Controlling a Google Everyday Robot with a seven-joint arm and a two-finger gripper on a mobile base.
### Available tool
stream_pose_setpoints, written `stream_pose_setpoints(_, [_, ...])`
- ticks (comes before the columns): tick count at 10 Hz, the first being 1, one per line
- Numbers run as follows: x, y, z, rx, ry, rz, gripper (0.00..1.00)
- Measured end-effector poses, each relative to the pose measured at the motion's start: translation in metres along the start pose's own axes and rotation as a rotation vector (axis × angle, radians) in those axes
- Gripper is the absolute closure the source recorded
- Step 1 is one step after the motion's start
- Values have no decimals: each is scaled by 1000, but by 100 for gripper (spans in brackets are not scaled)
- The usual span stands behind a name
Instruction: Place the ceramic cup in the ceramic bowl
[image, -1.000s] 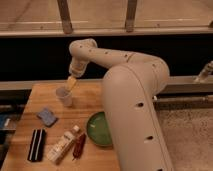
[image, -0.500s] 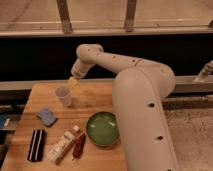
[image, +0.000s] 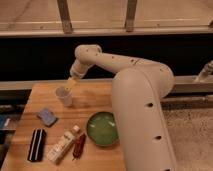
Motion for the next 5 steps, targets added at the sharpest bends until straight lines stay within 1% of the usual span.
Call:
stream_pose_setpoints(3, [-6, -4, 6, 2, 13, -2, 20])
stream_pose_setpoints(5, [-13, -5, 15, -8, 17, -8, 20])
